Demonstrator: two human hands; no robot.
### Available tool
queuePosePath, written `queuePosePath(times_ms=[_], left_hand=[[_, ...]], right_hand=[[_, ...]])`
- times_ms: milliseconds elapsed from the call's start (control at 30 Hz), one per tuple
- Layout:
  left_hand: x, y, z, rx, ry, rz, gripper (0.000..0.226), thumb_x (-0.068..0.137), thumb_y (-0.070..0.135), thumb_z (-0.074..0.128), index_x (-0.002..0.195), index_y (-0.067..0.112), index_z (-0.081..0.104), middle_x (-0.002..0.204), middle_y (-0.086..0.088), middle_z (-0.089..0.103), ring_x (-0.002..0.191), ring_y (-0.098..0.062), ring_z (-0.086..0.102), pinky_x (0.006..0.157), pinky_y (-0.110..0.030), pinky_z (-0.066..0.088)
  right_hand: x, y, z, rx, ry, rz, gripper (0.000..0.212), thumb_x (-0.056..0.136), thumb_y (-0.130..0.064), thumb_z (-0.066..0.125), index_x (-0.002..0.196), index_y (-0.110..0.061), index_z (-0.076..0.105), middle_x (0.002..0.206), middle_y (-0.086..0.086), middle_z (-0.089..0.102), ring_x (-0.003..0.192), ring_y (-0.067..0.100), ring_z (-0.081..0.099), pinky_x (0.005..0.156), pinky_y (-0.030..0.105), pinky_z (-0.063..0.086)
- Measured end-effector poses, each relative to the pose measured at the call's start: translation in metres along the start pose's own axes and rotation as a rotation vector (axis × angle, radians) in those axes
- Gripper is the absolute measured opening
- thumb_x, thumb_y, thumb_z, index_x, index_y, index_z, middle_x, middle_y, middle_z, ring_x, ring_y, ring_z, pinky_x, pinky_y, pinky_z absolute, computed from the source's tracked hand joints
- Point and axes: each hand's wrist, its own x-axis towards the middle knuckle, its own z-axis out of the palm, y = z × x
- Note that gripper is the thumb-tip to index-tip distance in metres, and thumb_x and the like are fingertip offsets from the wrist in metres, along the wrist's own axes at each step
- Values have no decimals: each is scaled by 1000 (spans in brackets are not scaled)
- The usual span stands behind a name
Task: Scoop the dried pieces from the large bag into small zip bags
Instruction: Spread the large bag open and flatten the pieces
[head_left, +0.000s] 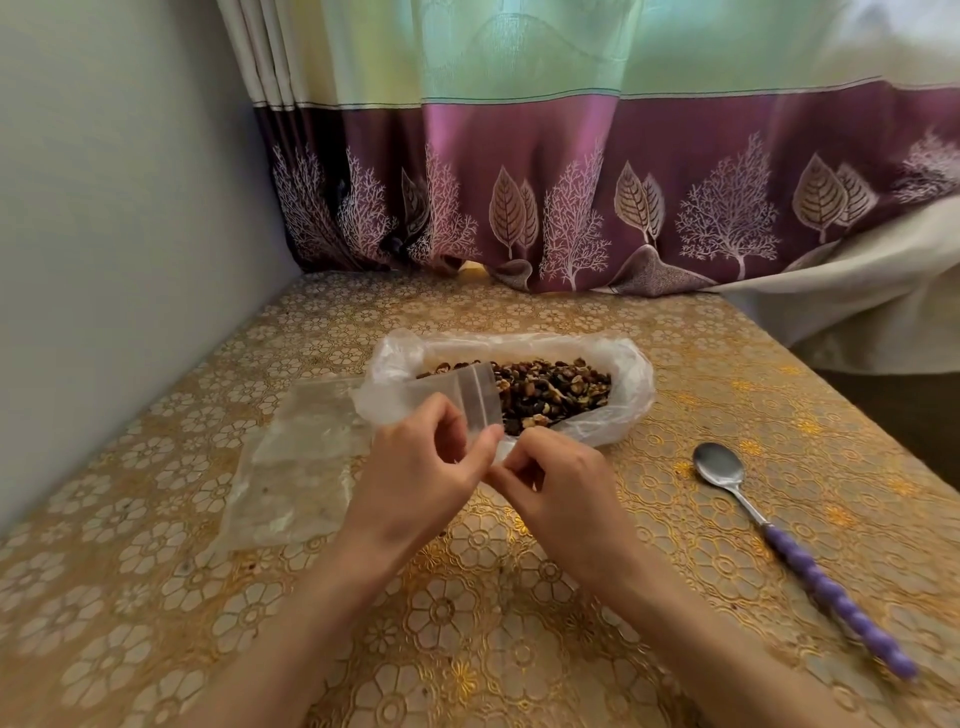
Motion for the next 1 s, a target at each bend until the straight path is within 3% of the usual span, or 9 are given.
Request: queuePosePath(times_ms=[133, 267, 400, 567, 667, 833, 933, 1000], left_hand=[[-1, 4, -3, 78, 6, 92, 34, 76, 48, 62, 68, 21, 43, 59, 7, 47, 51, -11, 46, 45, -24, 41], [0, 5, -2, 108, -20, 62, 20, 81, 34, 65, 73, 20, 53, 65, 7, 54, 58, -11, 54, 51, -28, 47], [2, 2, -5, -103, -140, -74, 11, 81, 26, 68, 74, 19, 63, 65, 5, 63, 58, -6, 59, 53, -20, 49], [5, -3, -15, -321, -273, -140, 8, 80, 16, 65, 82, 19, 72, 68, 7, 69, 53, 5, 54, 48, -8, 39], [6, -4, -20, -327, -319, -125, 12, 82, 13, 62, 85, 18, 73, 70, 6, 70, 54, 4, 53, 48, -8, 38], [5, -5, -22, -310, -360, -119, 17, 86, 3, 58, 82, 13, 71, 56, 17, 62, 46, 4, 50, 46, -5, 35], [5, -5, -23, -281, -336, -110, 17, 86, 7, 58, 82, 17, 71, 65, 9, 67, 52, 2, 52, 49, -8, 38], [5, -5, -21, -199, -320, -71, 12, 86, 14, 61, 82, 20, 71, 69, 6, 69, 58, -1, 57, 53, -12, 43]], right_hand=[[-1, 0, 0, -3, -29, 8, 26, 81, -27, 70, 69, -14, 51, 66, -15, 44, 58, 0, 40, 54, 13, 35], [-1, -1, 1, 42, -43, 22, 29, 81, -35, 67, 67, -21, 46, 64, -14, 45, 55, 2, 40, 53, 15, 35], [-1, 0, 0, 86, -42, 51, 36, 78, -36, 70, 64, -33, 38, 59, -15, 44, 55, 3, 44, 52, 13, 37], [0, 5, 0, 184, -107, 120, 33, 77, -33, 74, 63, -31, 44, 57, -12, 47, 55, 2, 46, 51, 13, 37], [1, 6, -3, 228, -193, 134, 28, 80, -33, 70, 65, -26, 47, 60, -11, 49, 55, 3, 45, 51, 14, 38], [1, 4, -8, 427, -268, 175, 27, 93, -23, 57, 66, -23, 58, 60, -7, 62, 53, 5, 51, 53, 22, 41], [3, 4, -11, 505, -254, 219, 29, 93, -21, 55, 65, -21, 60, 59, -5, 63, 55, 7, 54, 54, 24, 42], [3, 3, -10, 452, -259, 199, 25, 91, -30, 56, 68, -21, 61, 61, -4, 62, 56, 6, 54, 54, 21, 42]])
